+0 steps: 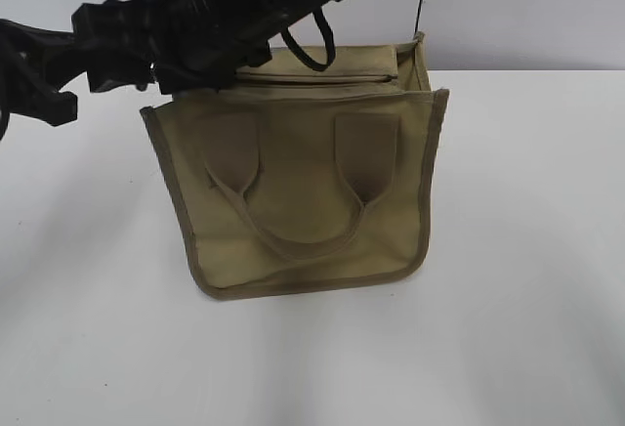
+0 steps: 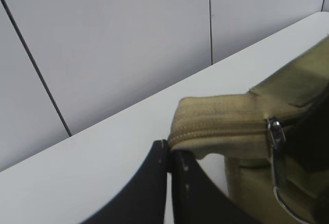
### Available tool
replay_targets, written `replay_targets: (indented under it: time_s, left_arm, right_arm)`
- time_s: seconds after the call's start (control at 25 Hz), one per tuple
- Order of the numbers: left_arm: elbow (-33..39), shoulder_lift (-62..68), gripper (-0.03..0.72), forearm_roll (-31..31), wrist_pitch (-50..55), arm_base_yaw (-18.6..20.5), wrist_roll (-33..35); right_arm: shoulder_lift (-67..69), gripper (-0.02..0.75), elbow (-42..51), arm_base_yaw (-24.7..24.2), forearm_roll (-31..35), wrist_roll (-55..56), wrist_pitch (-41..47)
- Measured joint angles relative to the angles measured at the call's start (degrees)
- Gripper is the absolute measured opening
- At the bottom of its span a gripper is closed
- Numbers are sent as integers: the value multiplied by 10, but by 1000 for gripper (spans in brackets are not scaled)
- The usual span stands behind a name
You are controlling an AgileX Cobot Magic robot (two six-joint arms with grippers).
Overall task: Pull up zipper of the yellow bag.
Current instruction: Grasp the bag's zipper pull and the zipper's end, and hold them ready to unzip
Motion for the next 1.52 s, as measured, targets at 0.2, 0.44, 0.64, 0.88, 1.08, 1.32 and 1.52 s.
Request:
replay_targets:
  time_s: [0.2,0.44,0.64,0.88,1.08,1.32,1.52]
  left_arm:
    - [0,0,-10,0,0,0,0]
    - [0,-1,-10,3,0,0,0]
    - [0,-9,-10,14,-4,0,-2]
    - [0,-12,-10,29,-4,0,-19]
    - [0,-18,-10,32,-22,0,-33]
    - [0,-19,-10,52,-43,0,-57]
    - [0,-19,-10,55,-42,0,-60]
  right_arm:
    - [5,491,-2,0,-36,55,-12]
    - [17,430,-3,0,-69,160,-38]
    - [31,381,-3,0,-74,201,-63]
    - [34,338,-3,0,-77,247,-73]
    - [34,211,-3,0,-79,287,-83]
    - [34,52,-3,0,-79,309,-89]
    - [34,52,-4,0,-79,306,-73]
